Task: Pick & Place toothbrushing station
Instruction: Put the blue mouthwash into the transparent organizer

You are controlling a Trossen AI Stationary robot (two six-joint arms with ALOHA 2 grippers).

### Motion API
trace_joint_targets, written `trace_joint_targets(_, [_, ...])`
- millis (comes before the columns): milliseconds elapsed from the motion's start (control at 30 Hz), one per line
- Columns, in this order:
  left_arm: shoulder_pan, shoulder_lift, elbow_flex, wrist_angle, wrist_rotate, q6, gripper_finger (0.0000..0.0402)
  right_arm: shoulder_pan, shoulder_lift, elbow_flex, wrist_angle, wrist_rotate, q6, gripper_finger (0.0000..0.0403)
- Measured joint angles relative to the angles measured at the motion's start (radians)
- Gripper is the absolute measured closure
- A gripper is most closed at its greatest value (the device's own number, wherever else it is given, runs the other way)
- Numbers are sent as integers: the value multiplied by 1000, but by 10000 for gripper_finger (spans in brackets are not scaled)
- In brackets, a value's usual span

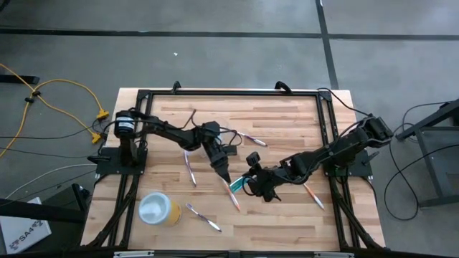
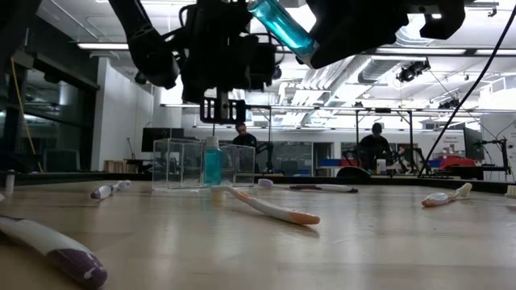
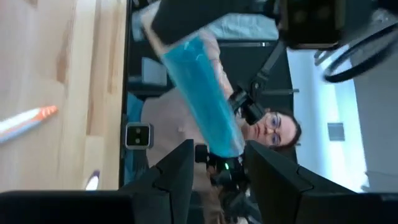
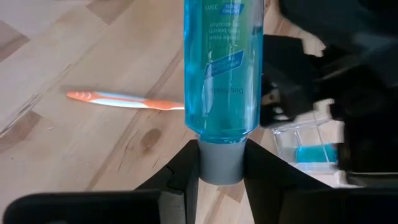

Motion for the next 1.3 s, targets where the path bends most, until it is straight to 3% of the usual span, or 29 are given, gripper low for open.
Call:
trace_joint_targets(333, [-20,56,80,1,40,-16,259,0,0,-1,-19,-28,41,314])
trace_joint_targets(867, [-21,56,91,-4,43,-50,259,-29,0,-1,-19,-81,42,314])
trace_joint_targets(1300, [-21,56,93,-109,52,-62,259,-40,0,-1,-19,-82,26,314])
